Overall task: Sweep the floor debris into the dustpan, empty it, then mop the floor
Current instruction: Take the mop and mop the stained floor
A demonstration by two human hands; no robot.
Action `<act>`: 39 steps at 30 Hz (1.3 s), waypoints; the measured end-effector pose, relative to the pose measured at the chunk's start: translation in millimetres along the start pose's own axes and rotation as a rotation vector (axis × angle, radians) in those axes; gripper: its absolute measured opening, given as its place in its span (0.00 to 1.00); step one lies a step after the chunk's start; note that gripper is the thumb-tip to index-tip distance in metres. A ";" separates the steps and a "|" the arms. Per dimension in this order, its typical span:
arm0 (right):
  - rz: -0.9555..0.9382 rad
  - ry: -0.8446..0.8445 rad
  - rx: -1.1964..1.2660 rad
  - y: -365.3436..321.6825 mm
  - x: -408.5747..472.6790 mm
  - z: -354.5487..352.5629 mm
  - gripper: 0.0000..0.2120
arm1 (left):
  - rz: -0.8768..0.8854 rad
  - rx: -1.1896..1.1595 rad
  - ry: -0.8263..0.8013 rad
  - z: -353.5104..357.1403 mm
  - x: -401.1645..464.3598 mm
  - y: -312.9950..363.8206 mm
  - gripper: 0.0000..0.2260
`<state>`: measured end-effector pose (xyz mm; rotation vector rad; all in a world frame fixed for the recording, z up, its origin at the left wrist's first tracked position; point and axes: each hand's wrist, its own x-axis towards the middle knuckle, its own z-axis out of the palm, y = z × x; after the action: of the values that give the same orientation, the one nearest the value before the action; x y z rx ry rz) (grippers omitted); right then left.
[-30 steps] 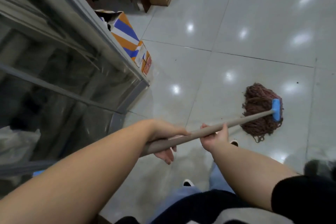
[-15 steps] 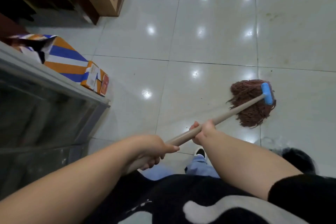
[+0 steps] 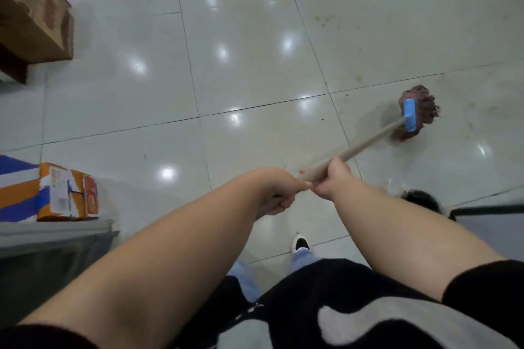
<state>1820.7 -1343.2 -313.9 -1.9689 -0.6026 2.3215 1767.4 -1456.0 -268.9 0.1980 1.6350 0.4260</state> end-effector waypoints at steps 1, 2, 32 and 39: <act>0.006 -0.004 0.022 10.5 3.4 10.3 0.21 | -0.028 -0.029 -0.031 -13.4 3.0 -10.1 0.20; 0.010 0.006 0.042 24.8 6.0 21.9 0.21 | -0.061 -0.045 -0.058 -28.0 5.0 -23.5 0.20; 0.172 0.189 0.364 -2.9 90.3 135.7 0.14 | -0.408 0.203 -0.140 -155.1 20.8 38.7 0.23; 0.129 0.242 0.460 -183.1 118.8 42.2 0.10 | -0.425 0.304 -0.172 -83.9 79.0 230.7 0.24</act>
<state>1717.5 -1152.6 -363.0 -2.0509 0.0730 1.9979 1647.5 -1228.7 -247.2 0.1047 1.5148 -0.1611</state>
